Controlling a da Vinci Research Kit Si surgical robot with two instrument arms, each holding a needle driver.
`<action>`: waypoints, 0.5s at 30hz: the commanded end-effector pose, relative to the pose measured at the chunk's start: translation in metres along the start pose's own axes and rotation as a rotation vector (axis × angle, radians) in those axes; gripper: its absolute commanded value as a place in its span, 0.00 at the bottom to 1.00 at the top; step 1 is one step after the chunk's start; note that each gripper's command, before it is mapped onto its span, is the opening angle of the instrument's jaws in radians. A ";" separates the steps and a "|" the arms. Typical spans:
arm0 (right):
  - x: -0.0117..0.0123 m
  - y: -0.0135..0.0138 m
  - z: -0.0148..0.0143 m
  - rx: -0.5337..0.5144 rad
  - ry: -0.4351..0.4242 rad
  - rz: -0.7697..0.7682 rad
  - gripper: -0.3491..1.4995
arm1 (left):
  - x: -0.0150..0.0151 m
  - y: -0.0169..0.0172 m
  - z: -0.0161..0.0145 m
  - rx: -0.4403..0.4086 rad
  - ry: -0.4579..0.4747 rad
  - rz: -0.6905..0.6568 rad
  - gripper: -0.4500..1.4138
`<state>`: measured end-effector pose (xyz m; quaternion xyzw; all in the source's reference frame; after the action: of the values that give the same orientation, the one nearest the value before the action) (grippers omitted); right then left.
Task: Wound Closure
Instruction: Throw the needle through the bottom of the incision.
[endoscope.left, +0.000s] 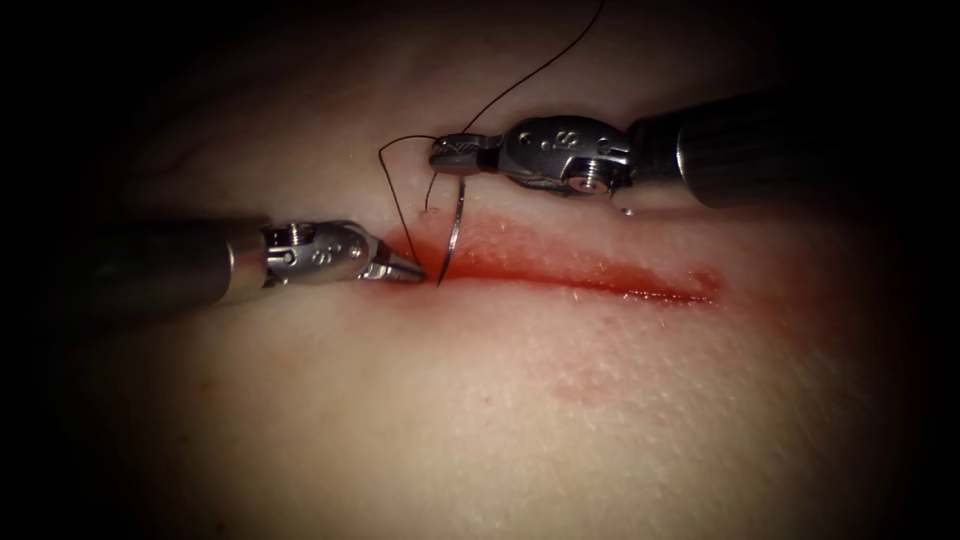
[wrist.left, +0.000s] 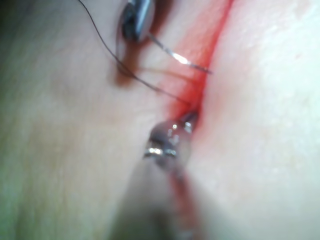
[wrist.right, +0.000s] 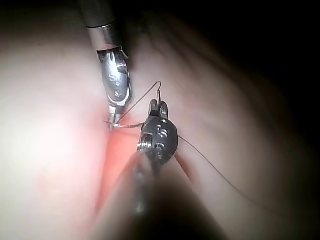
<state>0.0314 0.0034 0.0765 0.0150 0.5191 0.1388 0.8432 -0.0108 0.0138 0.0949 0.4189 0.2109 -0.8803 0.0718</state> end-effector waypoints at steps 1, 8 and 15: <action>-0.0003 -0.0002 0.0007 0.002 0.003 -0.007 0.00 | -0.0002 -0.0002 0.0010 -0.019 -0.011 -0.002 0.05; 0.0000 -0.0005 0.0007 0.010 0.015 -0.049 0.00 | -0.0001 -0.0004 0.0013 -0.183 -0.103 -0.019 0.05; -0.0002 -0.0003 0.0011 -0.003 0.028 -0.098 0.00 | 0.0000 0.0000 0.0004 -0.308 -0.120 -0.053 0.05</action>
<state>0.0316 0.0033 0.0764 -0.0122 0.5304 0.1018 0.8415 -0.0106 0.0137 0.0945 0.3415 0.3491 -0.8640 0.1223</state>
